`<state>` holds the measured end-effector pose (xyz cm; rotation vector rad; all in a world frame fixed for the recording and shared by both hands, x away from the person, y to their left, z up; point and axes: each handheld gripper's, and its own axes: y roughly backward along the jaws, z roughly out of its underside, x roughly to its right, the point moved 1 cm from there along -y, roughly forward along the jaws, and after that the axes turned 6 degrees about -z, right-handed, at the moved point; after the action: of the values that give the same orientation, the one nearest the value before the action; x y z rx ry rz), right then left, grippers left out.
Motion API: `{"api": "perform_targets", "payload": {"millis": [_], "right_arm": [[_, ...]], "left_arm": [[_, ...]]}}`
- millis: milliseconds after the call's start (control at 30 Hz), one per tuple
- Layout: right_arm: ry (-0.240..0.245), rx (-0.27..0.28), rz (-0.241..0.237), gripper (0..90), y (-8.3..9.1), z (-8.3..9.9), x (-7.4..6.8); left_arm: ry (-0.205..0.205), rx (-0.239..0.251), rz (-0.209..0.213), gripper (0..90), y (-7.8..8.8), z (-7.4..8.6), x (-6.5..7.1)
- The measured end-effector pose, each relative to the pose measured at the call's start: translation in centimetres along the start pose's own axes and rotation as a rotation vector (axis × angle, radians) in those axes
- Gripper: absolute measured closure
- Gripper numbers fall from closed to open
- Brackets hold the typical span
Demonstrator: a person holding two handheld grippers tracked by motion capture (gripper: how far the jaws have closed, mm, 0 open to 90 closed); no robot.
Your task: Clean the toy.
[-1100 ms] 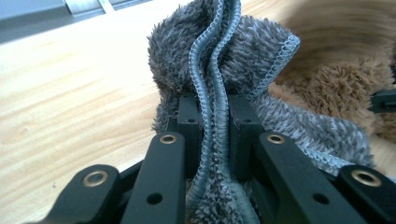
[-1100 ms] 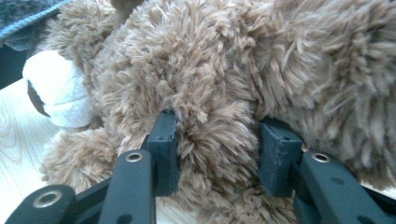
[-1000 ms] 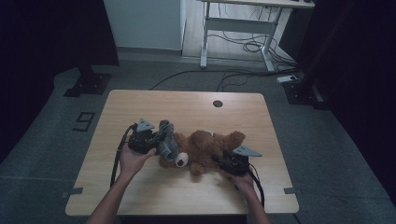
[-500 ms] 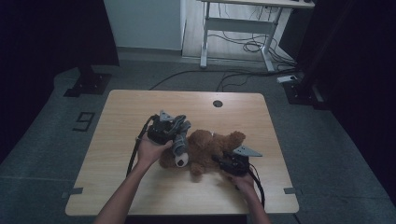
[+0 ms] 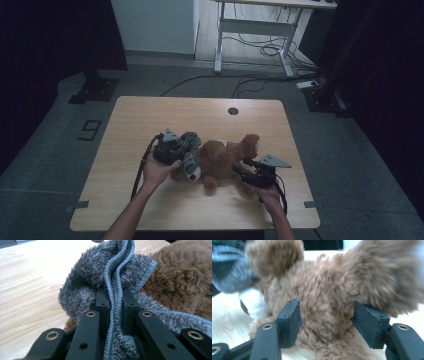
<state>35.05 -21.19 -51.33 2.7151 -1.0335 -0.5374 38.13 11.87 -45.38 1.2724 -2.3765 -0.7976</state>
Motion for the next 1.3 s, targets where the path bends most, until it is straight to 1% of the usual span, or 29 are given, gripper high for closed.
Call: {"api": "perform_targets", "payload": {"millis": [33,67,100,200,233,267,300,333,367,400,433,467,533,633,700,733,767,800,833,867,900,967,1000,1033,1100,1200,1267,1300], "right_arm": [[0.012,0.022,0.002,36.3,1.0,-1.0,-0.2],[0.012,0.022,0.002,36.3,1.0,-1.0,-0.2],[0.014,0.033,0.001,35.5,1.3,-1.4,-0.3],[0.018,0.067,-0.021,32.7,2.4,-3.0,-0.5],[0.026,0.067,-0.019,32.5,2.5,-3.5,-0.5],[0.032,0.064,-0.015,32.0,2.5,-3.9,-0.4],[0.050,0.047,0.002,30.8,2.4,-5.2,-0.2],[0.057,0.039,0.012,29.9,2.2,-5.9,0.0],[0.057,0.039,0.012,29.9,2.2,-5.9,0.0],[0.064,0.032,0.027,28.1,2.1,-6.6,0.1],[0.059,0.026,0.049,25.2,1.9,-7.5,0.2],[0.053,0.024,0.055,23.7,1.8,-8.1,0.3],[0.037,0.006,0.050,22.4,1.4,-9.3,0.7],[0.023,-0.052,0.027,21.3,0.6,-10.2,1.2],[-0.002,-0.107,-0.015,19.6,-0.1,-10.0,1.5],[-0.003,-0.135,-0.034,18.8,-0.5,-9.6,1.4],[-0.006,-0.164,-0.050,17.5,-0.9,-9.0,1.4],[-0.021,-0.204,-0.087,15.6,-1.5,-7.8,1.2],[-0.032,-0.215,-0.109,14.9,-1.8,-7.1,1.1],[-0.032,-0.215,-0.109,14.9,-1.8,-7.1,1.1],[-0.043,-0.225,-0.128,14.3,-2.1,-6.4,0.9],[-0.049,-0.259,-0.158,12.2,-2.7,-4.9,0.6],[-0.063,-0.270,-0.170,10.6,-2.9,-4.3,0.4],[-0.077,-0.265,-0.186,8.6,-3.0,-3.8,0.5],[-0.093,-0.273,-0.195,5.2,-3.1,-2.9,0.6],[-0.113,-0.299,-0.241,3.9,-3.2,-2.0,0.5],[-0.115,-0.304,-0.250,4.5,-3.4,-1.4,0.3],[-0.120,-0.309,-0.256,6.4,-3.5,-1.1,0.1]], "left_arm": [[0.001,0.006,0.004,78.9,0.1,0.2,0.1],[0.005,0.011,0.007,78.9,0.2,0.4,0.2],[0.008,0.019,0.010,78.9,0.3,0.6,0.3],[-0.004,0.033,0.020,79.0,0.7,1.2,0.8],[-0.006,0.036,0.021,79.1,0.8,1.4,0.9],[-0.010,0.039,0.024,79.1,0.9,1.6,0.9],[-0.010,0.042,0.030,79.2,1.0,1.7,1.0],[-0.011,0.045,0.033,79.2,1.2,1.9,1.1],[-0.010,0.049,0.036,79.2,1.3,2.1,1.1],[-0.007,0.053,0.044,79.2,1.5,2.4,1.2],[0.002,0.057,0.052,79.3,1.6,2.6,1.3],[0.011,0.059,0.062,79.3,1.7,2.8,1.3],[0.008,0.062,0.069,79.3,1.9,3.1,1.6],[0.008,0.069,0.080,79.3,2.3,3.6,1.9],[0.007,0.072,0.090,79.3,2.6,3.9,2.0],[0.003,0.072,0.096,79.3,2.7,4.1,2.1],[0.000,0.072,0.099,79.3,2.9,4.3,2.1],[-0.004,0.072,0.103,79.3,3.0,4.5,2.1],[-0.003,0.072,0.107,79.3,3.1,4.7,2.2],[-0.001,0.071,0.114,79.3,3.2,4.9,2.2],[-0.001,0.068,0.123,79.3,3.4,5.1,2.2],[-0.001,0.062,0.130,79.3,3.6,5.4,2.2],[0.000,0.058,0.137,79.3,3.7,5.6,2.3],[0.001,0.056,0.147,79.3,3.8,5.8,2.3],[0.004,0.055,0.160,79.2,4.0,6.2,2.4],[0.001,0.056,0.166,79.2,4.3,6.6,2.6],[0.001,0.057,0.166,79.2,4.5,6.8,2.6],[0.002,0.056,0.168,79.2,4.5,6.9,2.5]]}}
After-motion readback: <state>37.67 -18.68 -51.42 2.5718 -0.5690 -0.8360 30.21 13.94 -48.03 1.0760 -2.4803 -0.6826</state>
